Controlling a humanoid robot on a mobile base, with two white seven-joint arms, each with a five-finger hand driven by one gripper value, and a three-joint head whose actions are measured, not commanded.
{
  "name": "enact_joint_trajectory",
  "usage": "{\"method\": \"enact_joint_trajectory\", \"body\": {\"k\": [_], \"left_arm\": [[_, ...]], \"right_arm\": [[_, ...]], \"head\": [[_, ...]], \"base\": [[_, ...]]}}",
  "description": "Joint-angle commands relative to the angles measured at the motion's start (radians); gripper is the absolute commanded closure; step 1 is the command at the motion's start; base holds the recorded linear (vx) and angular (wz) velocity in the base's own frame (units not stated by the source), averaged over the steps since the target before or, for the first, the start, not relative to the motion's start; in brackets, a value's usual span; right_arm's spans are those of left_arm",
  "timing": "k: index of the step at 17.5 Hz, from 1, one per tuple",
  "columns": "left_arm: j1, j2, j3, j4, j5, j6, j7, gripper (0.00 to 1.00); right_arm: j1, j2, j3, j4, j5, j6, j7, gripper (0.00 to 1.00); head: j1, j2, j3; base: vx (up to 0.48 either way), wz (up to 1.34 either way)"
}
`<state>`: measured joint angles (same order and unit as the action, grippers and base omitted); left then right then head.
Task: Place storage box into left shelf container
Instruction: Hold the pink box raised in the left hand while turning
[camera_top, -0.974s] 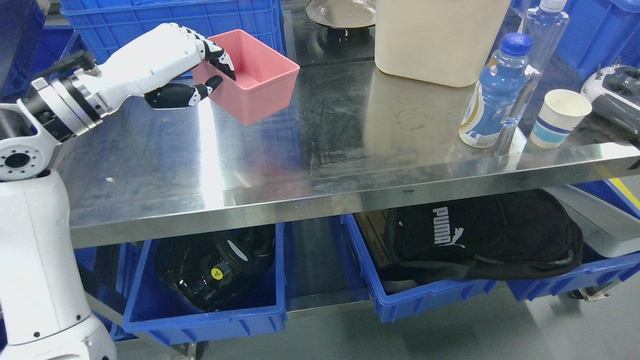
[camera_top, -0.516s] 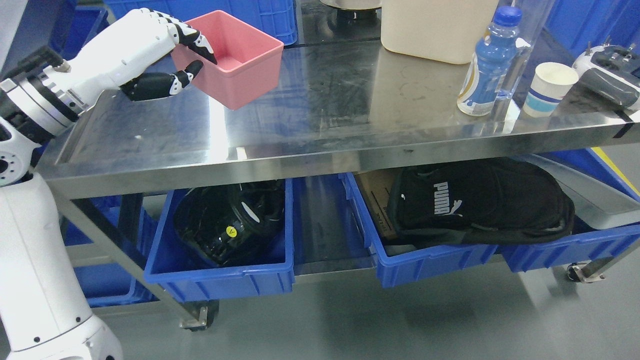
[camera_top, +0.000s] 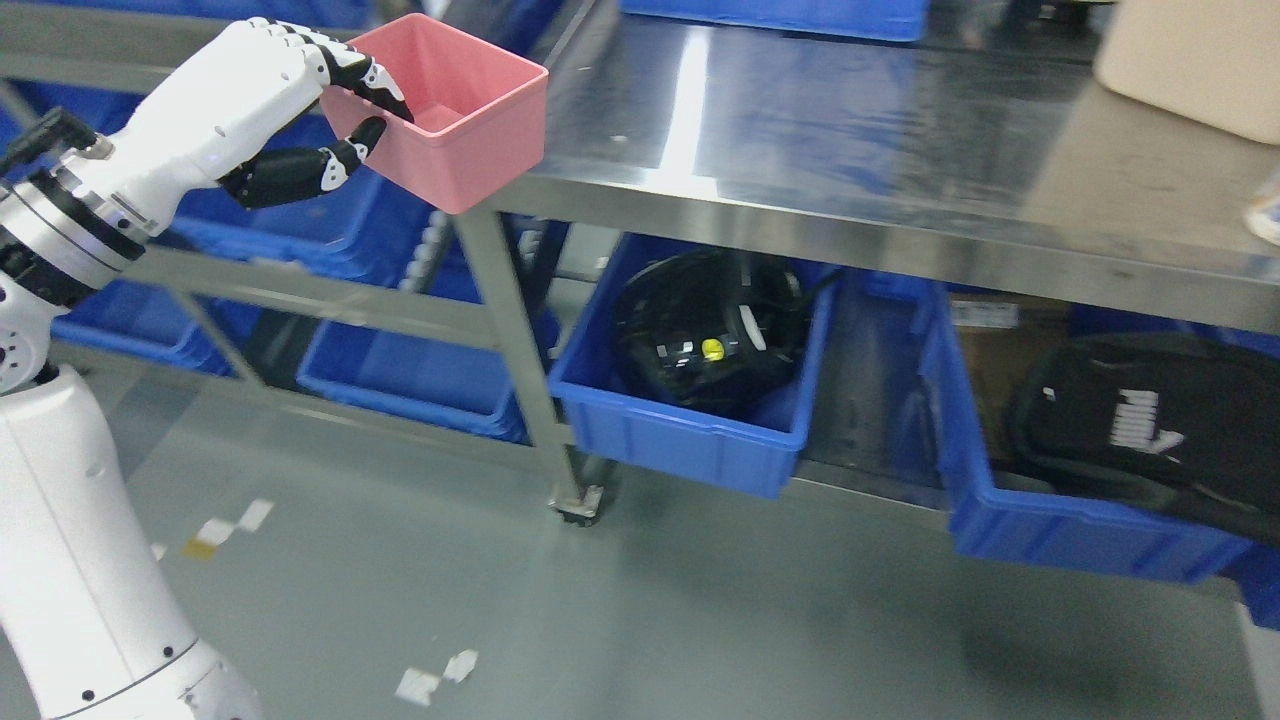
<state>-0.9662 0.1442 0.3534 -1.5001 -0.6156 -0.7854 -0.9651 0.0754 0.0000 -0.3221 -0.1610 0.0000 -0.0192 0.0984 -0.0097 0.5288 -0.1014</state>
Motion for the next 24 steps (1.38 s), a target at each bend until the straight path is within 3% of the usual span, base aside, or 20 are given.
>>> {"method": "enact_joint_trajectory", "body": {"k": [1,11,24], "left_arm": [[0.004,-0.032,0.042,-0.025,-0.001,0.000,0.000,1.00],[0.004,-0.031,0.045,-0.025,-0.001,0.000,0.000,1.00],[0.001,-0.031,0.056,-0.025,-0.001,0.000,0.000,1.00]], "right_arm": [[0.000,-0.017,0.000,0.000,0.008,-0.001,0.343,0.00],[0.000,-0.017,0.000,0.000,0.008,-0.001,0.343,0.00],[0.000,-0.017,0.000,0.000,0.008,-0.001,0.343,0.00]], "head": [[0.0000,0.000,0.000],[0.0000,0.001,0.000],[0.0000,0.001,0.000]], "base": [[-0.174,1.25],[-0.103,1.24],[0.087,0.49]]}}
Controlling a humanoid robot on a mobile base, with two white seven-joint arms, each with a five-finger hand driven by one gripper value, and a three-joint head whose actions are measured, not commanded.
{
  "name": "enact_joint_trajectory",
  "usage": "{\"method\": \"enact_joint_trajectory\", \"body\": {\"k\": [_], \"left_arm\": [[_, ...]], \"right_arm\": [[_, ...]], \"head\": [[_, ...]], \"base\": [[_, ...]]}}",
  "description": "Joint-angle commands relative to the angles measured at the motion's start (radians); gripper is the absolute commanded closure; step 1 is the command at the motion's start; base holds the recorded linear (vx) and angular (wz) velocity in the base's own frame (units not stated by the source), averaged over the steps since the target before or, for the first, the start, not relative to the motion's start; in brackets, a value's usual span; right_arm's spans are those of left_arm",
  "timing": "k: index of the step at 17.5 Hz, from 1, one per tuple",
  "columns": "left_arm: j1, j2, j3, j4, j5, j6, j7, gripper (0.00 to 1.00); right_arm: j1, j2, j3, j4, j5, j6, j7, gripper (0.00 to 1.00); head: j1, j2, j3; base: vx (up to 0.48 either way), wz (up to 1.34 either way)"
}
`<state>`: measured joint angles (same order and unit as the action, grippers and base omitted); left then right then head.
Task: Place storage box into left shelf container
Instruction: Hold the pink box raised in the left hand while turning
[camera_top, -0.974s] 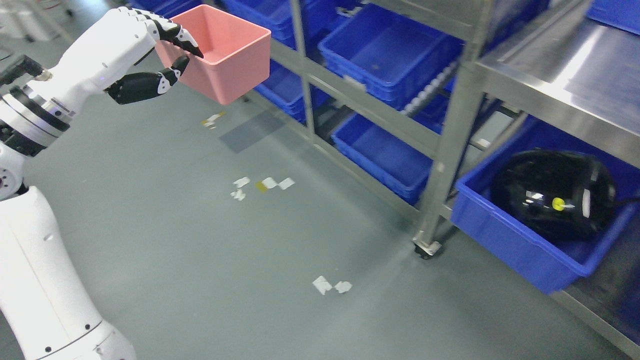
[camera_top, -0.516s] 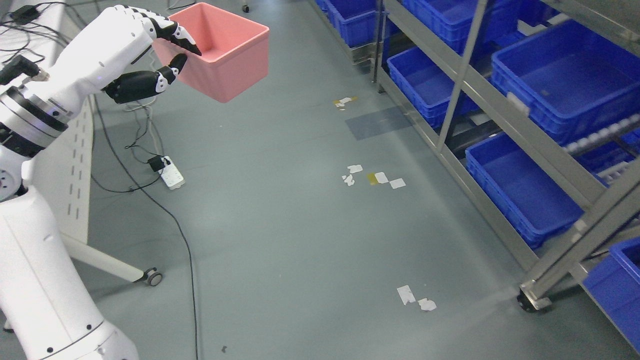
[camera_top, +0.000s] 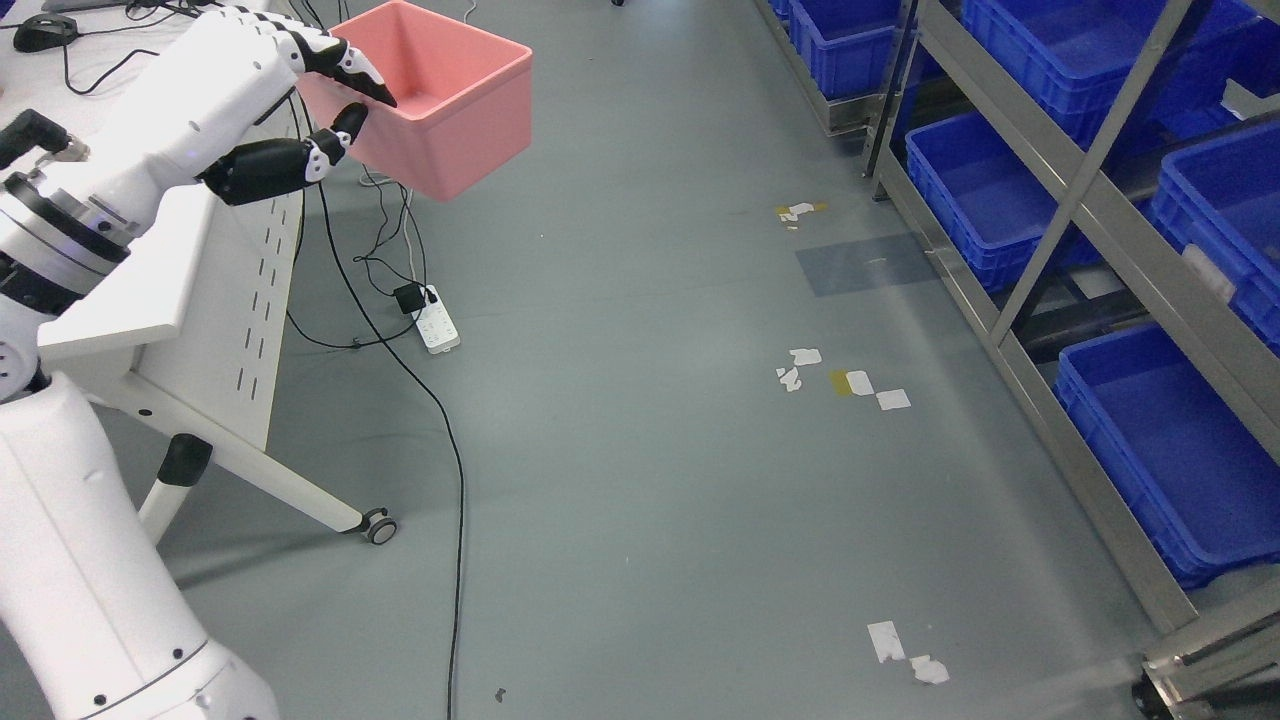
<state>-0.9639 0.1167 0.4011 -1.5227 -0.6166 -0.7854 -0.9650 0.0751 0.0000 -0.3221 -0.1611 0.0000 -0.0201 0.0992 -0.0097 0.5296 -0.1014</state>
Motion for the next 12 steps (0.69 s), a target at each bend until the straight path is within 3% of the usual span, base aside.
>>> {"method": "enact_joint_trajectory", "body": {"k": [1,12], "left_arm": [[-0.001,-0.003,0.008,-0.002,0.000,0.000,0.000,1.00],[-0.001,-0.003,0.010,-0.001,-0.002,0.000,0.000,1.00]], "right_arm": [[0.000,-0.017,0.000,0.000,0.008,0.000,0.343,0.00],[0.000,-0.017,0.000,0.000,0.008,0.000,0.343,0.00]], "head": [[0.0000,0.000,0.000],[0.0000,0.000,0.000]], "base": [[0.167,0.10],[0.224,-0.03]]}}
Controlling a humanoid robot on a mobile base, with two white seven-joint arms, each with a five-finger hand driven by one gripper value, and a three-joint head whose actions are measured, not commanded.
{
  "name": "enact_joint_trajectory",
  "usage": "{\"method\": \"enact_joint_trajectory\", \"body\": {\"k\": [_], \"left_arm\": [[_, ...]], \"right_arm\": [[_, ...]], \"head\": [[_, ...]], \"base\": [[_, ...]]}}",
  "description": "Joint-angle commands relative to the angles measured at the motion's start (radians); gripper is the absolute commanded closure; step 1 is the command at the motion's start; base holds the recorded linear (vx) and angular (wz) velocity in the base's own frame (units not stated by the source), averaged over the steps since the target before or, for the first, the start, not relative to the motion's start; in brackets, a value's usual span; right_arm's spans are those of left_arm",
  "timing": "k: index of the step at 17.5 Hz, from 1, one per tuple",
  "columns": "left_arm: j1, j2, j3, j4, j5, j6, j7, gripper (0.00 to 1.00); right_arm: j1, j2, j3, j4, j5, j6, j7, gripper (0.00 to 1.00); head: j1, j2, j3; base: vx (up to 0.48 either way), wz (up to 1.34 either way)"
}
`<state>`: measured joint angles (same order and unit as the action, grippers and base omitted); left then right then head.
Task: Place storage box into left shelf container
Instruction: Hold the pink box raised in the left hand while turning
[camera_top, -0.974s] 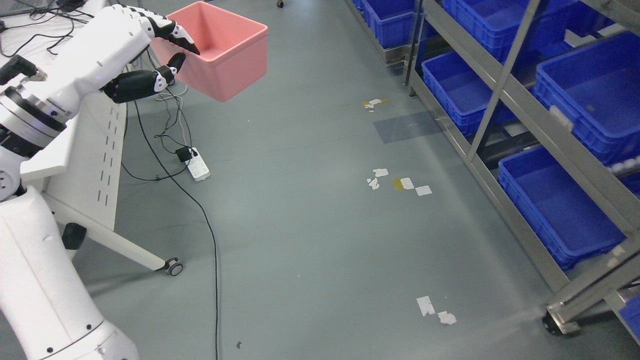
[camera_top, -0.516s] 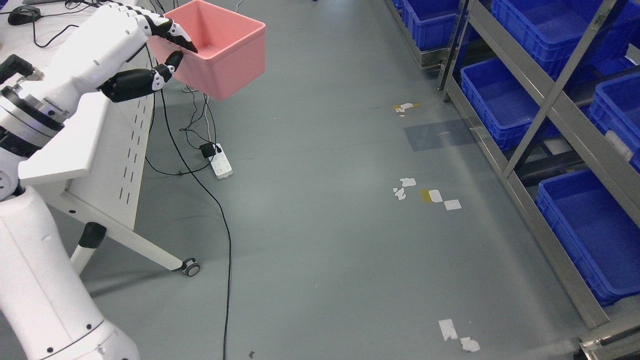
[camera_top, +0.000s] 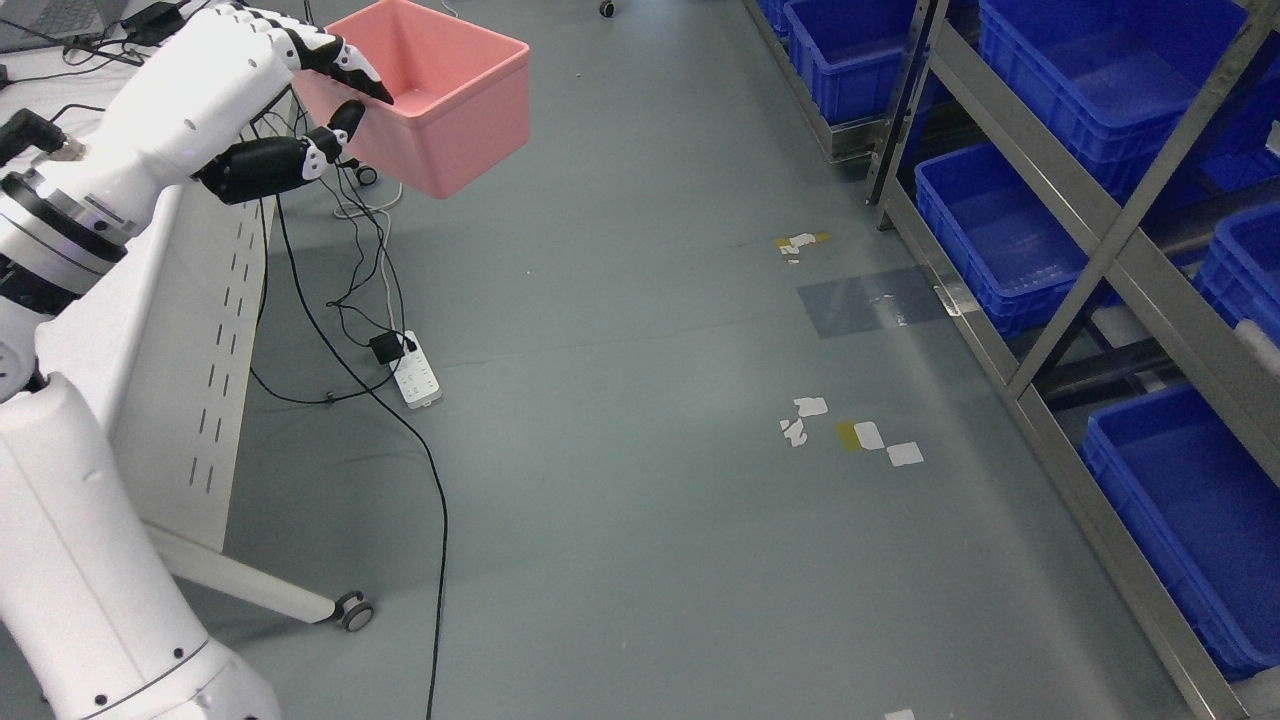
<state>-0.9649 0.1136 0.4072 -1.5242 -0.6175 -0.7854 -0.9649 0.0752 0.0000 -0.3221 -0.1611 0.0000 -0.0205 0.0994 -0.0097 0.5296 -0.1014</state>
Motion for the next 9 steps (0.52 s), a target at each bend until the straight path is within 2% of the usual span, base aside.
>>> {"method": "enact_joint_trajectory", "body": {"k": [1,9], "left_arm": [[0.000,0.000,0.005,0.001,-0.001,0.000,0.000,1.00],[-0.002,-0.002,0.012,0.002,-0.001,0.000,0.000,1.00]], "right_arm": [[0.000,-0.017,0.000,0.000,0.008,0.001,0.342,0.00],[0.000,-0.017,0.000,0.000,0.008,0.001,0.342,0.00]], "head": [[0.0000,0.000,0.000],[0.0000,0.000,0.000]], "base": [[0.302,-0.11],[0.346,0.00]]}}
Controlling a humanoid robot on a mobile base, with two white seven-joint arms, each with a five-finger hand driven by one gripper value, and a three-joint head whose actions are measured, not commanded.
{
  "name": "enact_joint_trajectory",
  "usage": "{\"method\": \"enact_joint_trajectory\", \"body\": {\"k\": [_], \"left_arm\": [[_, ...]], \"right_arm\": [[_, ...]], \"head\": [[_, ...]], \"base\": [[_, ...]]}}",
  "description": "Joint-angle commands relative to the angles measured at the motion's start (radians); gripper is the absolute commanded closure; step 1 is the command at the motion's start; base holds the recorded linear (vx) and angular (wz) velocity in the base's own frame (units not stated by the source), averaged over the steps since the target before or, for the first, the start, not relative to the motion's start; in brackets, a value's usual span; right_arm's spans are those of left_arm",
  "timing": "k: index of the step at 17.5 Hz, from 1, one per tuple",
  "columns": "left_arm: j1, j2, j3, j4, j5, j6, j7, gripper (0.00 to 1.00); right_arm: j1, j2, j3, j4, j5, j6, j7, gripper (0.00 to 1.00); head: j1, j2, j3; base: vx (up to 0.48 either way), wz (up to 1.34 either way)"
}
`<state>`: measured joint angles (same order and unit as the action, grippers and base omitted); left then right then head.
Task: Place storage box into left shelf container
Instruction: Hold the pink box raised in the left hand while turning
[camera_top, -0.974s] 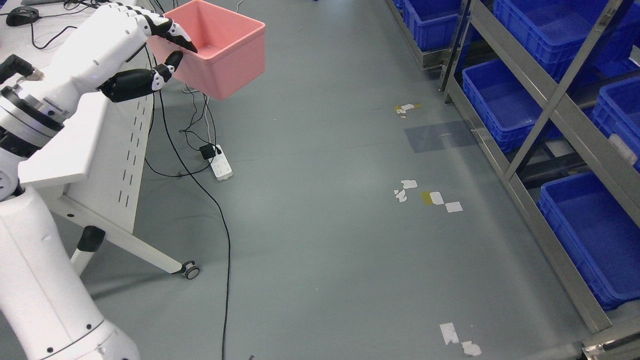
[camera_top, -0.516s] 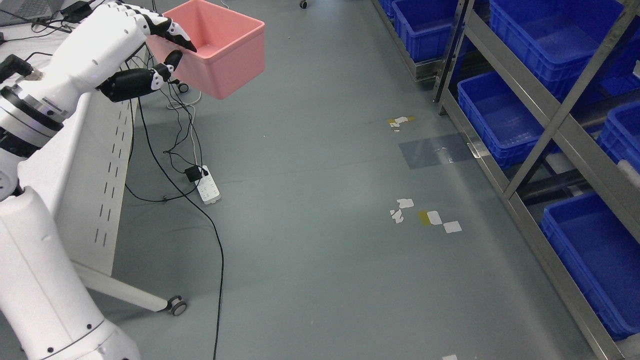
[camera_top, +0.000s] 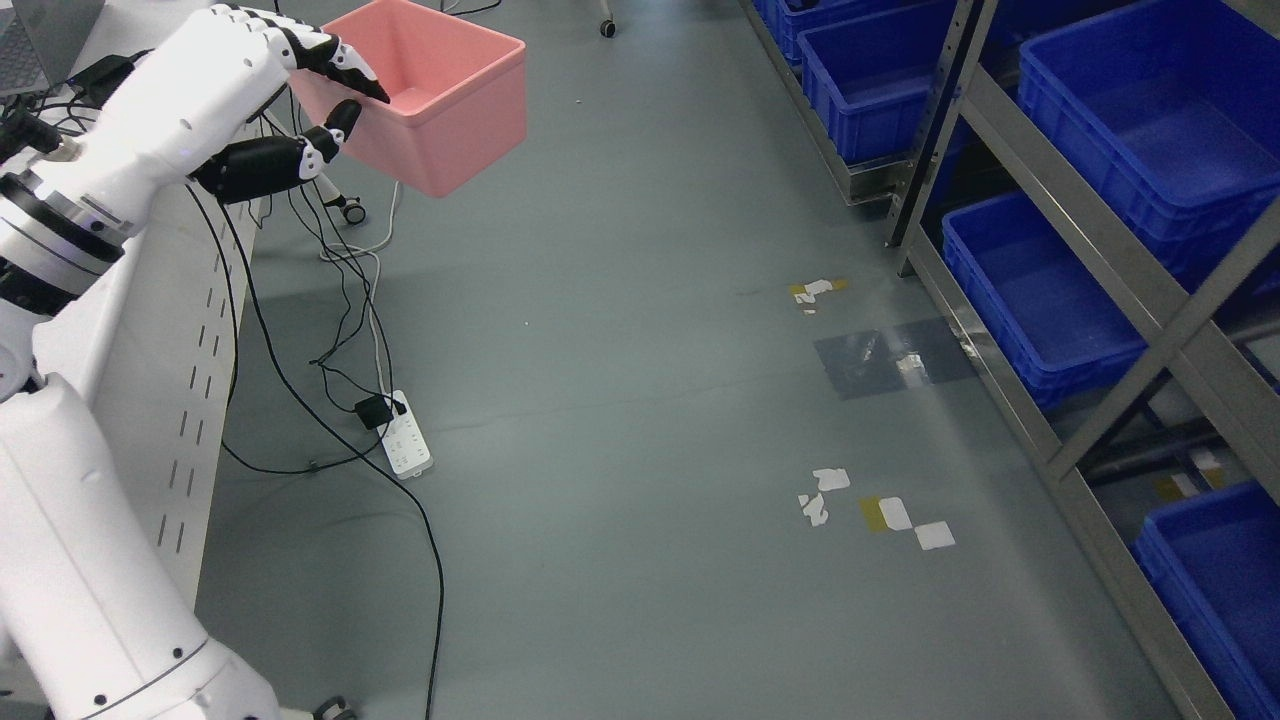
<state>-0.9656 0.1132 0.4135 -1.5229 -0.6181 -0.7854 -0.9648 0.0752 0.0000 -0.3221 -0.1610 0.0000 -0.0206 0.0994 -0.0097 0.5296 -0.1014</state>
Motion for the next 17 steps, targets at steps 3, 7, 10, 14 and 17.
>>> {"method": "enact_joint_trajectory", "body": {"k": [3,7,10,14,17], "left_arm": [[0.001,-0.001,0.007,0.003,0.000,0.000,0.001,1.00],[0.001,-0.001,0.007,0.001,0.000,0.000,0.001,1.00],[-0.001,-0.014,0.007,0.001,-0.002,0.000,0.001,1.00],[-0.001,-0.015,0.007,0.001,-0.002,0.000,0.001,1.00],[-0.002,-0.015,0.007,0.003,-0.002,0.000,0.001,1.00]], "right_arm": [[0.000,-0.017,0.000,0.000,0.008,0.001,0.342,0.00],[0.000,-0.017,0.000,0.000,0.008,0.001,0.342,0.00],[0.000,-0.017,0.000,0.000,0.008,0.001,0.342,0.00],[0.000,-0.017,0.000,0.000,0.008,0.001,0.342,0.00],[0.000,-0.017,0.000,0.000,0.008,0.001,0.342,0.00]], "head": [[0.0000,0.000,0.000],[0.0000,0.000,0.000],[0.0000,0.000,0.000],[0.0000,0.000,0.000],[0.0000,0.000,0.000]], "base": [[0.411,0.13],[0.434,0.16],[0.391,0.19],[0.393,0.17],[0.378,0.03]]}}
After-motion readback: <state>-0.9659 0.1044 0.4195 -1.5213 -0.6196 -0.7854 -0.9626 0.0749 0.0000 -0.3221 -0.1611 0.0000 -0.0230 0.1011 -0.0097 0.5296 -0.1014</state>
